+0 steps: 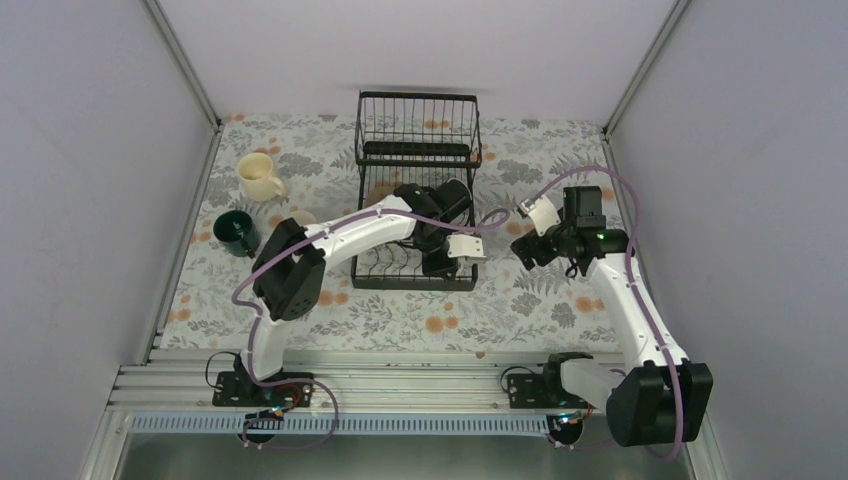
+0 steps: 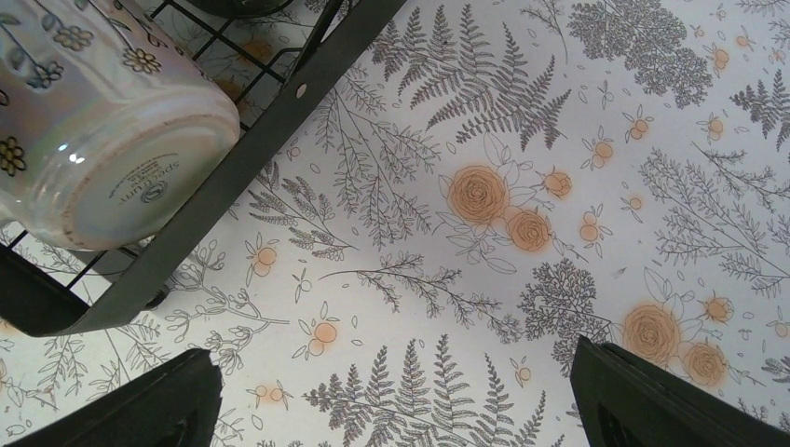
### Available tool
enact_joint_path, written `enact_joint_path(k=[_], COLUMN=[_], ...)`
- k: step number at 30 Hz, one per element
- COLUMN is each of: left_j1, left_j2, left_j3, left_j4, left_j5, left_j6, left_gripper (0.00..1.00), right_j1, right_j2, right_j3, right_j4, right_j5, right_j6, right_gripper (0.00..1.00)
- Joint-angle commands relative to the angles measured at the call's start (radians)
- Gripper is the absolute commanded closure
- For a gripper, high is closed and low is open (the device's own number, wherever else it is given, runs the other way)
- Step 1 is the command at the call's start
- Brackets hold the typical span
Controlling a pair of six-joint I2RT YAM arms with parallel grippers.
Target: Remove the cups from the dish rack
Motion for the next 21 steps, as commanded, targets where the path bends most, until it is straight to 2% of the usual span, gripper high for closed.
enact_joint_path(k=[1, 9, 15, 21], left_j1=[-0.016, -0.027, -0.038, -0.104], left_j2=[-0.09, -0.156, -0.268, -0.309], left_j3=[0.087, 0.057, 0.011, -0.024], left_j4=[-0.021, -0.119, -0.143, -0.2], left_j5=[-0.028, -0.239, -0.521, -0.845], left_j6=[0.027, 0.055, 0.113, 0.227], left_gripper=[0.98, 0.98, 0.98, 0.98], right_j1=[-0.014, -0.022, -0.025, -0.026], right_j2=[-0.009, 0.002, 0.013, 0.05], right_j3=[0.019, 0.065, 0.1, 0.202], right_j4=[0.005, -0.017, -0.039, -0.102], right_j5=[-0.028, -0.039, -0.049, -0.039], right_j6=[-0.014, -0.016, -0.022, -0.061], right_gripper=[0.03, 0.03, 0.03, 0.03])
